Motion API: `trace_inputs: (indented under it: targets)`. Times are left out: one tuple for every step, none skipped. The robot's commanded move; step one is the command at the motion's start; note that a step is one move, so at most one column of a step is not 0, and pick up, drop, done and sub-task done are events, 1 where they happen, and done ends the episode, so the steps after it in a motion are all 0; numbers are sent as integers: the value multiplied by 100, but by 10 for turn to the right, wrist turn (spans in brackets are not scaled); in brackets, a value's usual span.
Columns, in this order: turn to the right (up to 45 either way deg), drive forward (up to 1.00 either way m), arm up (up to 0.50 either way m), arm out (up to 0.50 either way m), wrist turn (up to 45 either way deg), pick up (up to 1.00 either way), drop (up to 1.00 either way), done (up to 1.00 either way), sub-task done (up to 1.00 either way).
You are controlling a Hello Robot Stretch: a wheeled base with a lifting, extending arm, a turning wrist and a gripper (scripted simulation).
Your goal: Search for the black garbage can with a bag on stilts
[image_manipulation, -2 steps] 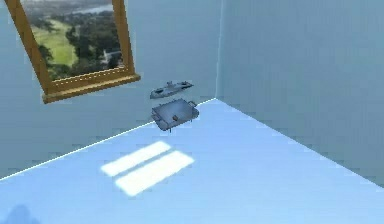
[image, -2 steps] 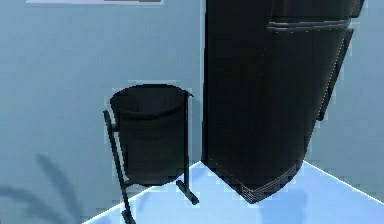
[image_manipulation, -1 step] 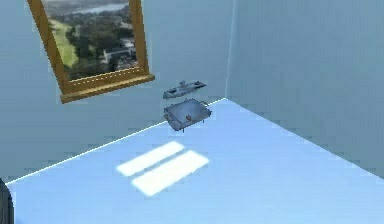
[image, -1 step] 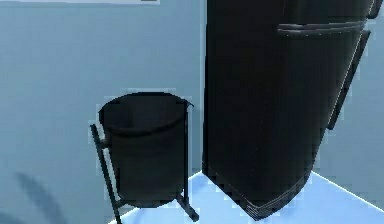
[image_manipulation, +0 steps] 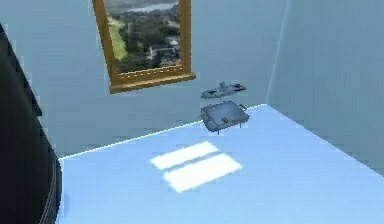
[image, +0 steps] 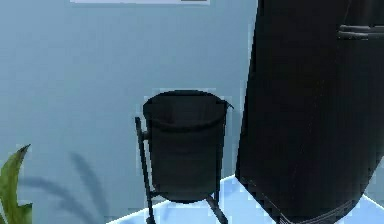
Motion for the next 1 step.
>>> trace_inputs:
  targets:
    - [0,0,0,0,0,0,0,100,0]
